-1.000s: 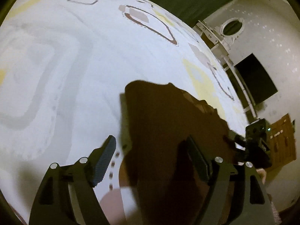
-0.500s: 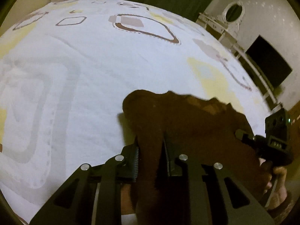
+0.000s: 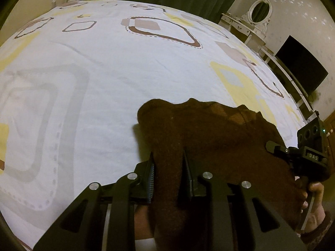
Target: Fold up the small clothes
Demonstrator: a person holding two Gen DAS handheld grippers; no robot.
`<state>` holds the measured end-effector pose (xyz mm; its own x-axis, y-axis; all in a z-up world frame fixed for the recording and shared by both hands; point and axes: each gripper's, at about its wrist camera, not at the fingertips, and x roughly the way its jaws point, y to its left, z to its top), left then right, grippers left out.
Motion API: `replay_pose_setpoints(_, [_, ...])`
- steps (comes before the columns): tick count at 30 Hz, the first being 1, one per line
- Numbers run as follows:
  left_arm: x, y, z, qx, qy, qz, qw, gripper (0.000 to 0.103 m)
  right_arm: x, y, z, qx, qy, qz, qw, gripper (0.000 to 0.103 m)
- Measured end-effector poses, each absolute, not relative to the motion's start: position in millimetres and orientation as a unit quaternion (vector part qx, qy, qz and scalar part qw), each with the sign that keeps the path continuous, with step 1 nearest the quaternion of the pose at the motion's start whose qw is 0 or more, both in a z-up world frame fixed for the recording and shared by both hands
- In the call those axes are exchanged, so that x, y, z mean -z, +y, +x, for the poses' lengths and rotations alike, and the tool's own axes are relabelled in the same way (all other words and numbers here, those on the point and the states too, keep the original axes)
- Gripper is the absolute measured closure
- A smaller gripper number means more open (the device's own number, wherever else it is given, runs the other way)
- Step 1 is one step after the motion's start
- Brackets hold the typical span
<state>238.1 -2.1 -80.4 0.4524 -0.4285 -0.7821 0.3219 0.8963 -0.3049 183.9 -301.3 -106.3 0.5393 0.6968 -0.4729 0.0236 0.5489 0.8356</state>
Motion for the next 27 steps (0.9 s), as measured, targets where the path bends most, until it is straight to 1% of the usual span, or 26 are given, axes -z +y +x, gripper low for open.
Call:
replay_pose_setpoints(4, [79, -5, 235, 0.217, 0.471, -0.042, 0.854, 0.076, 107, -306, 180, -0.216, 0.424, 0.436, 0.764, 0.08])
replay_pose_setpoints(7, [78, -5, 230, 0.213, 0.471, -0.033, 0.856, 0.072, 107, -310, 174, -0.212, 0.422, 0.445, 0.761, 0.077])
replay_pose_setpoints(10, [77, -3, 224, 0.209, 0.471, -0.035, 0.856, 0.066, 106, -315, 163, -0.206, 0.418, 0.453, 0.76, 0.074])
replay_pose_setpoints(12, [77, 2, 218, 0.202, 0.471, -0.043, 0.857, 0.06, 107, -318, 155, -0.204, 0.415, 0.46, 0.758, 0.072])
replay_pose_setpoints(16, [75, 11, 206, 0.196, 0.474, -0.059, 0.856, 0.053, 105, -319, 140, -0.198, 0.416, 0.466, 0.756, 0.07])
replay_pose_setpoints(18, [73, 16, 197, 0.194, 0.474, -0.067, 0.856, 0.047, 104, -319, 128, -0.196, 0.418, 0.466, 0.755, 0.068])
replay_pose_setpoints(23, [62, 29, 166, 0.192, 0.47, -0.078, 0.858, 0.042, 103, -317, 92, -0.19, 0.422, 0.466, 0.754, 0.065])
replay_pose_setpoints(26, [56, 34, 144, 0.19, 0.465, -0.074, 0.861, 0.041, 102, -317, 71, -0.183, 0.423, 0.471, 0.752, 0.061])
replay_pose_setpoints(27, [53, 36, 133, 0.188, 0.461, -0.069, 0.865, 0.039, 101, -317, 65, -0.18, 0.425, 0.471, 0.752, 0.059])
